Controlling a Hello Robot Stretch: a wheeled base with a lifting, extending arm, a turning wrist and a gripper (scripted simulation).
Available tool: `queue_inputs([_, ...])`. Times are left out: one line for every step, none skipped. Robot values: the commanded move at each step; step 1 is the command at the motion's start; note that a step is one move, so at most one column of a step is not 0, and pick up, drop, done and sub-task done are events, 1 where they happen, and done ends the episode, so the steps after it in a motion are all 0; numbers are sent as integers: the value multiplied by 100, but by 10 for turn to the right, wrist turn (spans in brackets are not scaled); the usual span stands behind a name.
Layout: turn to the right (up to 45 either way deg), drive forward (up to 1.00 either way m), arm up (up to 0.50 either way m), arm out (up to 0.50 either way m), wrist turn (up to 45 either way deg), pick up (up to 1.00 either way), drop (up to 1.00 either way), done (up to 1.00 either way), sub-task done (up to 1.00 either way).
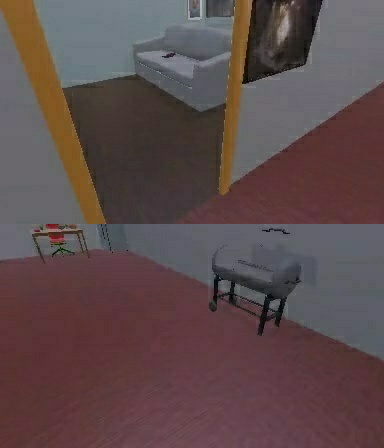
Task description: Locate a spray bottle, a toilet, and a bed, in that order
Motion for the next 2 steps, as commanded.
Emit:
queue_inputs([0,100,0,0,0,0,0,0,0])
queue_inputs([-330,0,0,0,0,0,0,0,0])
